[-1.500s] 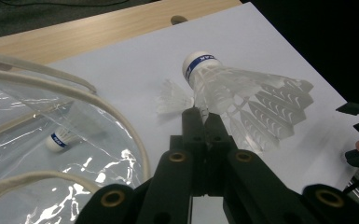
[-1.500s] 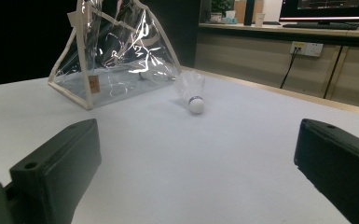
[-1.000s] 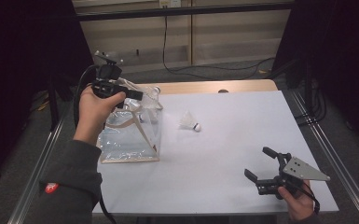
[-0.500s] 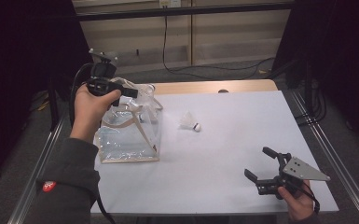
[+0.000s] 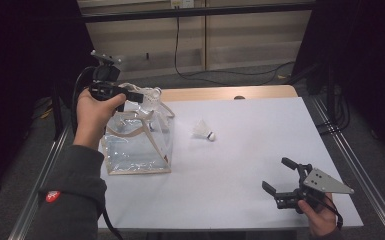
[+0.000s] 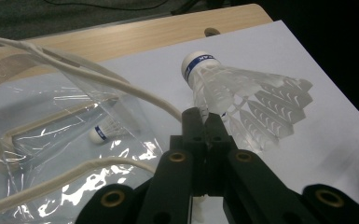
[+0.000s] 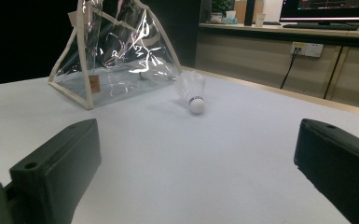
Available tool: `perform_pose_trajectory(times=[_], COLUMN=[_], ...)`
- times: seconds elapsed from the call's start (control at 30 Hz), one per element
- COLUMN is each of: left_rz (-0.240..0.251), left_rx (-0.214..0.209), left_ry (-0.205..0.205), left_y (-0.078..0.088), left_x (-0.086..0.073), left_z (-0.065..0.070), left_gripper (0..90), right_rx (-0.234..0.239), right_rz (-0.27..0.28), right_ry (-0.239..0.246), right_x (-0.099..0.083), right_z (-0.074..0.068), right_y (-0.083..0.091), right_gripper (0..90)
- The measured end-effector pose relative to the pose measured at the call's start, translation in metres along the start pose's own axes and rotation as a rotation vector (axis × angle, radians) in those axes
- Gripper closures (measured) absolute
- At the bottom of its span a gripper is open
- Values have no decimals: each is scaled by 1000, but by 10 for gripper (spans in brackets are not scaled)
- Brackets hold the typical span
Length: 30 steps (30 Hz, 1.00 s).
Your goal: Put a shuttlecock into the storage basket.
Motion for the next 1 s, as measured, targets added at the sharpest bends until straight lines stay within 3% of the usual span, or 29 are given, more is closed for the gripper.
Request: perform_pose_trajectory(times=[1.0], left_rz=[27], left_rx=[62], left_ry=[53], left_y=[5], left_x=[2], left_z=[-20], left_gripper=[900], right_rx=[-1], right_rz=[-2], right_ry=[0], right_x=[0], right_z=[0], right_y=[1], right_gripper=[2])
Point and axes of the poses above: each handheld gripper's, and its own axes: y roughly backward along the jaws, x roughly out of its top, z roughly to its right, the point moved 8 cm from there along -y, roughly forward along the jaws
